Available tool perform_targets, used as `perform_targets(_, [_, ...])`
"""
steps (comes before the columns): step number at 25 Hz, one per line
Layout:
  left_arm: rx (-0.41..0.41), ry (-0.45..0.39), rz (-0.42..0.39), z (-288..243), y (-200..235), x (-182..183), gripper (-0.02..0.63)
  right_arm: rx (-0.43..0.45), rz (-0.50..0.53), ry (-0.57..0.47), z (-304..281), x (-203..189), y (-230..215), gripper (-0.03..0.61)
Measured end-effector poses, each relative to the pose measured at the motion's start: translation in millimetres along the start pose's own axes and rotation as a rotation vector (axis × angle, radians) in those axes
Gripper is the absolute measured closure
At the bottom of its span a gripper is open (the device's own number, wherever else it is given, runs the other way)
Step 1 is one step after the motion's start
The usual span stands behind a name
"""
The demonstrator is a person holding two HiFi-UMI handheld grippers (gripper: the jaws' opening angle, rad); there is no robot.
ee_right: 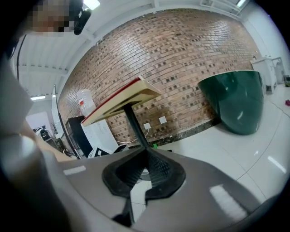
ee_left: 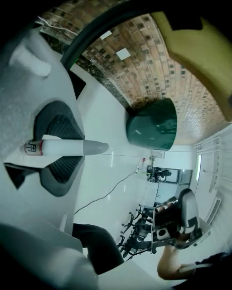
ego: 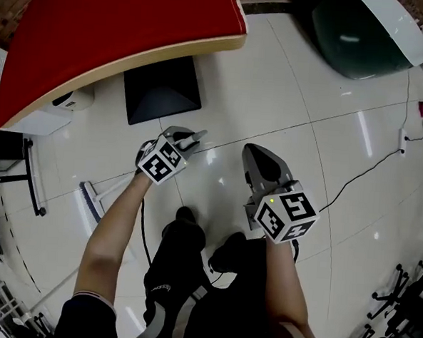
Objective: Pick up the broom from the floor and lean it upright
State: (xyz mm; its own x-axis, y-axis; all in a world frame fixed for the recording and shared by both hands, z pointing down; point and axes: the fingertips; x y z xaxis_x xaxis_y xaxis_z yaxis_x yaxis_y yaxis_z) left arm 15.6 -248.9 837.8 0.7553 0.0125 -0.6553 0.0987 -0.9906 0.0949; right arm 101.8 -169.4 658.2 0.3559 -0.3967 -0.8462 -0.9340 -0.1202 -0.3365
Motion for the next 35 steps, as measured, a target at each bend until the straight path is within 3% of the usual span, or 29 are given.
perform_targets(11, [0.149,-0.232,0.010,228,-8,94,0.514,0.120,0.105,0.040,33,127,136,0.574])
perform_targets(20, [0.269,-0.364,0.054,369,-5,124,0.515,0.180,0.217,0.057,47,195,227,0.574])
perform_targets(28, [0.407,-0.453,0.152,436,11,138,0.517,0.241,0.291,0.055,34,230,268,0.574])
perform_targets(32, [0.517,-0.494,0.262,460,31,149,0.517,0.307,0.319,0.055,14,252,273,0.574])
perform_targets(35, [0.534,-0.499,0.345,462,32,154,0.517,0.342,0.305,0.052,6,258,273,0.574])
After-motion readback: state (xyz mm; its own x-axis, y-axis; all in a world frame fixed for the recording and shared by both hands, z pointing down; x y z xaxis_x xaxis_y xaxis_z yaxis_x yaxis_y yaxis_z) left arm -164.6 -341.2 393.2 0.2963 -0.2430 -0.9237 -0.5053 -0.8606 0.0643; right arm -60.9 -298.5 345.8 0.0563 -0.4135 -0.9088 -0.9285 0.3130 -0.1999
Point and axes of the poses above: the fingertips, and each gripper's own axes: z backward along the fingers, y to its left, x out of its top, and after that the axes turned 5 degrees about -x, right-handed
